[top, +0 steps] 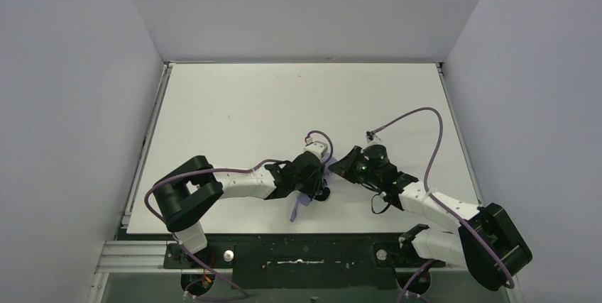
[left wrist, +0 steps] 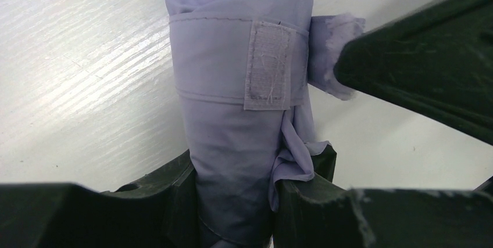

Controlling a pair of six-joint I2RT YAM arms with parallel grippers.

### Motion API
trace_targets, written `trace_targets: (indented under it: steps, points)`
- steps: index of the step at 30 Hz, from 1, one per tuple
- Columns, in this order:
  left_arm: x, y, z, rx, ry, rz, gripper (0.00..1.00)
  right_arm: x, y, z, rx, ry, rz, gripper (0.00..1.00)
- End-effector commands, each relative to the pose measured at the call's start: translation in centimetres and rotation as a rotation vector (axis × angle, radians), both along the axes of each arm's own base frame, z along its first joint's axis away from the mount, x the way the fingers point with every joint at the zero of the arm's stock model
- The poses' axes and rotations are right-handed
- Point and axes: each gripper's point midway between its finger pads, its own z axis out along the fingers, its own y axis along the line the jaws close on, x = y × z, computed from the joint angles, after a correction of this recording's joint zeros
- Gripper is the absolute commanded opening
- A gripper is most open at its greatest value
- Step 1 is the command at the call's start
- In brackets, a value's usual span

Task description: Put away the umbrella

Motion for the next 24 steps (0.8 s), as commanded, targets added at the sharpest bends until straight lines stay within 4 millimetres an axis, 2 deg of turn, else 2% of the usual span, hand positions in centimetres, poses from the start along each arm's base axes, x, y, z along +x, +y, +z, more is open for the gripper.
trace_targets:
  steps: [1, 6, 15, 18, 24]
  points:
    - [-4.2, 5.7, -6.0, 0.272, 0.163, -0.047, 0.01, 2.1, 1.4, 8.6, 0.208, -0.247, -0.013, 0.0]
    - [-4.4, 5.3, -6.0, 0.269, 0.163, -0.062, 0.01, 2.1, 1.7, 9.6, 0.224, -0.266, 0.002, 0.0]
    - [-5.3, 4.2, -6.1, 0.274, 0.152, -0.121, 0.01, 4.1, 3.3, 9.3, 0.23, -0.256, 0.017, 0.0]
    - [-5.6, 4.0, -6.2, 0.272, 0.15, -0.133, 0.01, 4.6, 3.4, 8.5, 0.212, -0.236, 0.008, 0.0]
    - [-5.8, 3.7, -6.1, 0.265, 0.145, -0.145, 0.01, 5.0, 3.2, 4.8, 0.112, -0.13, -0.006, 0.0]
